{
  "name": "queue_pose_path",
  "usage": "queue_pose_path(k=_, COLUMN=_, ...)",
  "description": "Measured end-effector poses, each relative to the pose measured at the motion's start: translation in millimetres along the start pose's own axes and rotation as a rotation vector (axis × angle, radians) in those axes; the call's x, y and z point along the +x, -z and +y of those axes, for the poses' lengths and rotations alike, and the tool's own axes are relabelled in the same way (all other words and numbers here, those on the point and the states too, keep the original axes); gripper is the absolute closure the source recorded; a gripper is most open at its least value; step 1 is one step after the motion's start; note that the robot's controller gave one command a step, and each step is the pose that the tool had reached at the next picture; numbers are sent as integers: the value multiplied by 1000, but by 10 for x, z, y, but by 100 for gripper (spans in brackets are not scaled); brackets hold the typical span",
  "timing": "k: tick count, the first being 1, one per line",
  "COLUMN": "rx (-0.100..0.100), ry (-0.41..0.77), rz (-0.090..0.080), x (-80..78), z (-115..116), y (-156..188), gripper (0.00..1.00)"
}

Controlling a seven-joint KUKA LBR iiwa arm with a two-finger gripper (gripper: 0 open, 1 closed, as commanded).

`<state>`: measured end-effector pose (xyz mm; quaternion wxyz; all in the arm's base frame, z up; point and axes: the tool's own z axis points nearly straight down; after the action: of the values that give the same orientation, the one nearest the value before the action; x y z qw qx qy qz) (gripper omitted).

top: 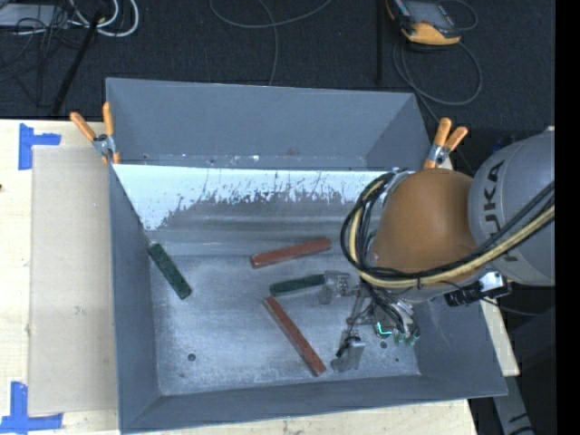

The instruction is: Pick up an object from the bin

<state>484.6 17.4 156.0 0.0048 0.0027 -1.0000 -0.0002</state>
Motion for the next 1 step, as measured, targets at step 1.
queue_pose_path(k=1, rx=-1, ry=-302, rz=-9, x=-156, z=220, y=-4, gripper=0)
